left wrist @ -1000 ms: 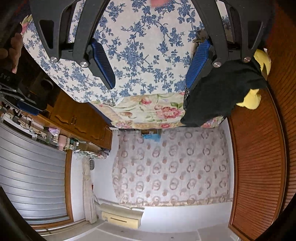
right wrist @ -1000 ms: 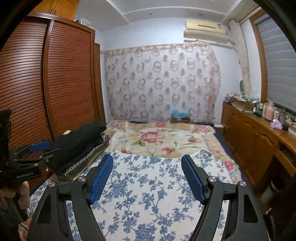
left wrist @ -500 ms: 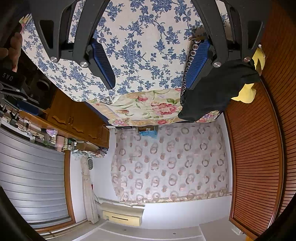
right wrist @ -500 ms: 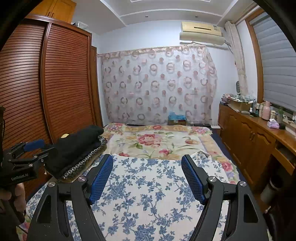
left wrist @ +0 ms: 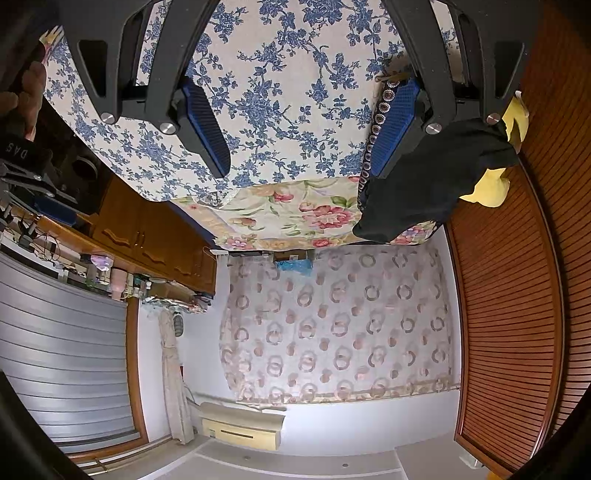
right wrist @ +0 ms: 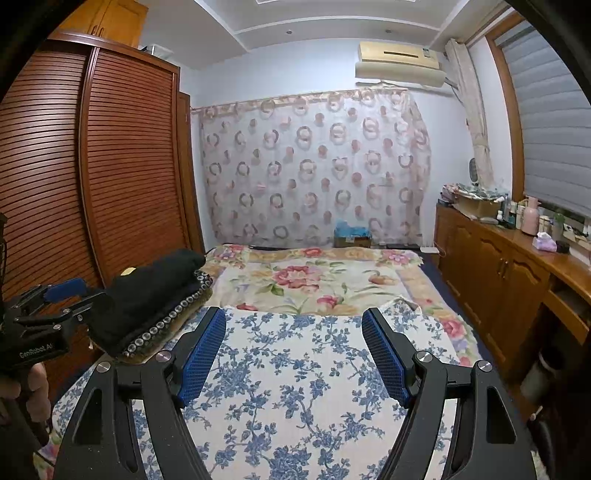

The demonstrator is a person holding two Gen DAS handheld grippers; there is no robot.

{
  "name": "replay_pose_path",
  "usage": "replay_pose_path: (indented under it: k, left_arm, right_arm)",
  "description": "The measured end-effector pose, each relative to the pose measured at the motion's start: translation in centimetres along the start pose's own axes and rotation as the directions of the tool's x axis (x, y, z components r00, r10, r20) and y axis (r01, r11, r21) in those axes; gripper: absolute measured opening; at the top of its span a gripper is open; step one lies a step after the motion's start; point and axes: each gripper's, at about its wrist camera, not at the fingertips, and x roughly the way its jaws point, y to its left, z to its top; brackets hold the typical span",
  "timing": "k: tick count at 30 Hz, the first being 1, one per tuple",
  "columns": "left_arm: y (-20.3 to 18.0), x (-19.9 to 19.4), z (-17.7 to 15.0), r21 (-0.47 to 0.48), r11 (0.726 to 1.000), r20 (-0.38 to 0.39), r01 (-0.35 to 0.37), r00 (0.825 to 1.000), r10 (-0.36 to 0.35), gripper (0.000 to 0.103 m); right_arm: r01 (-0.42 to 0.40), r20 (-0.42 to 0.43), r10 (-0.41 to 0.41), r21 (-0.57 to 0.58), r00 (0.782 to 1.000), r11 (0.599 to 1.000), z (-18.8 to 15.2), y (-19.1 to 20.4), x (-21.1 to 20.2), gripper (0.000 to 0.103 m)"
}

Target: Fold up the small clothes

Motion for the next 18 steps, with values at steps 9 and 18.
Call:
replay_pose_path:
  k: [9, 18]
  left_arm:
    - [0.23, 0.06, -0.10, -0.001, 1.000, 0.000, -0.001, 1.000, 0.001, 0.079]
    - [0.53, -0.06, -0.08, -0.003, 1.000, 0.001, -0.003, 1.000, 0.003, 0.079]
  right_arm:
    - [-0.002, 0.003, 0.002, -0.002, 1.000, 1.000, 0.01, -0.48, 0.00, 0.078]
    - [-0.003, 0.003, 0.003, -0.004, 1.000, 1.000, 0.10, -1.06, 0.08, 0.078]
